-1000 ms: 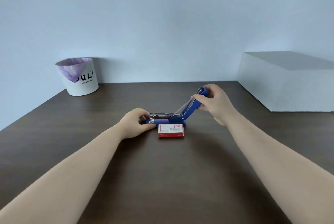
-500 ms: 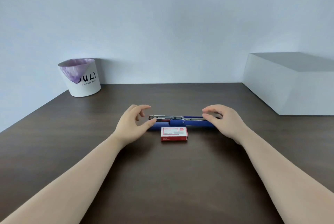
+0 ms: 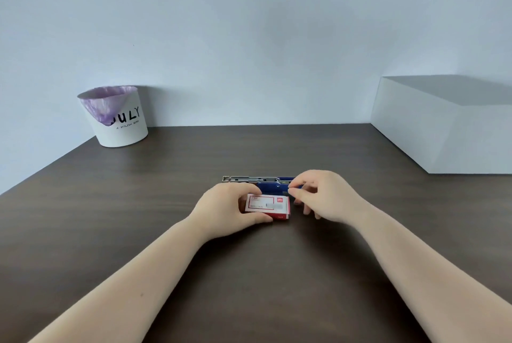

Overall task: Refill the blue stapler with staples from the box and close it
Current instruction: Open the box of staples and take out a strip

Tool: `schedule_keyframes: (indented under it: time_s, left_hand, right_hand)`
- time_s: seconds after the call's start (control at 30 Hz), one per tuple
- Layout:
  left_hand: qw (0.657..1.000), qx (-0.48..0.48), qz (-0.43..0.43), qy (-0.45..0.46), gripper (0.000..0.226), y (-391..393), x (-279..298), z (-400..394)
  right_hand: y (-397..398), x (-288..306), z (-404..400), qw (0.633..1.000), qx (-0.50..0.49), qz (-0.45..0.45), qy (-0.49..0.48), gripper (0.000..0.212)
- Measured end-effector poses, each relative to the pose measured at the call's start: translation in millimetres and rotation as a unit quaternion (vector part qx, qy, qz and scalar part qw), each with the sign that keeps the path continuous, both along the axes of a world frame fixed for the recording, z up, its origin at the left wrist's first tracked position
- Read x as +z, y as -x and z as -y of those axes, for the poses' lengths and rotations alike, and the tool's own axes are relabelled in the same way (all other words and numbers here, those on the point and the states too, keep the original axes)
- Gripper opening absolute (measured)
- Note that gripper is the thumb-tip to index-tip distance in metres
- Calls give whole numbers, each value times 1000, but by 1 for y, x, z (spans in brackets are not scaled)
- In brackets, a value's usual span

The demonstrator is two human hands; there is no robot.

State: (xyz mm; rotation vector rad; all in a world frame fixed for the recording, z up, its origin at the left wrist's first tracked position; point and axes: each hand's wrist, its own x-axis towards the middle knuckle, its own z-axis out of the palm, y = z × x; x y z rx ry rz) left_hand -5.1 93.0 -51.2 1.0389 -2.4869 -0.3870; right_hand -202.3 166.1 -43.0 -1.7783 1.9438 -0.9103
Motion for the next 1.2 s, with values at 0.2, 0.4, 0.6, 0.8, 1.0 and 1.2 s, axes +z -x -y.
schedule_keyframes:
  time_s: [0.2,0.4,0.6,0.8,1.0,1.2]
  left_hand:
    - [992,-6,-97,-74,47,-6,-3,7]
    - [992,1,-90,-85,46,-11,-1,9]
    - [992,3,-91,-87,46,-12,-1,11]
    - [992,-4,-92,-86,45,-11,-2,12]
    - [992,-7,-108,-71,36,-19,-1,19]
    - [990,-38,-131,-25,43,-22,-1,23]
  right_hand:
    - [-4,0,1,993,11,110,-29,15]
    - [-4,-4,3,976,46,202,-63,24]
    - [-7,-4,2,988,66,117,-72,51]
    - [-4,-3,1,994,56,76,-48,46]
    - [2,1,-2,997,48,43,-37,37]
    - [4,1,-2,997,51,28,-42,34]
